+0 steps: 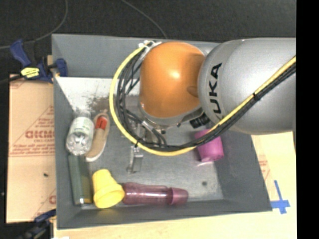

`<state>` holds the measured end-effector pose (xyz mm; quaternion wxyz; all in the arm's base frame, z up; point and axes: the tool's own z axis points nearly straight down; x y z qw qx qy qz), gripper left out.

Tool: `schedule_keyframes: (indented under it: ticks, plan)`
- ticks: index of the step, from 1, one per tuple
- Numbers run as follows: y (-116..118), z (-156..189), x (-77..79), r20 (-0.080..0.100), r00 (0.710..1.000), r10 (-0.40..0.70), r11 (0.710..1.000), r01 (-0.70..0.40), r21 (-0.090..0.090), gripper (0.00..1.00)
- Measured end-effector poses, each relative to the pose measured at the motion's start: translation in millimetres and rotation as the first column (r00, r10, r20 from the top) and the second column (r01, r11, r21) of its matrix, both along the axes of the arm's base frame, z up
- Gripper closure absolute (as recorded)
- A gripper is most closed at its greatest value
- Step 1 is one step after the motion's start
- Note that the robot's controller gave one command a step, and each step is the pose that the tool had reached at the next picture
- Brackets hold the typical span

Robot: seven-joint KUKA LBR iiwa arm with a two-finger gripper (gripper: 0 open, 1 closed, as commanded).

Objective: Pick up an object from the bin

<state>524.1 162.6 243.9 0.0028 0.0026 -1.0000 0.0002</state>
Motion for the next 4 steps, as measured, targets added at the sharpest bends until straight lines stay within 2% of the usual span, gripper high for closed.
schedule_keyframes:
  ticks: [1, 2, 3, 4]
  plan:
    - [-1.1, 4.8, 1.7, 0.008, 1.0, -0.006, 1.0, 0.006, 0.002, 0.0]
    - [24.8, -92.6, -15.8, 0.006, 0.975, -0.224, 0.975, 0.224, 0.002, 0.0]
    - [33.6, -83.3, -40.5, 0.011, 0.996, -0.09, 0.996, 0.09, 0.003, 0.0]
    - [27.4, -111.6, -51.6, 0.003, 0.748, -0.664, 0.748, 0.664, -0.001, 0.0]
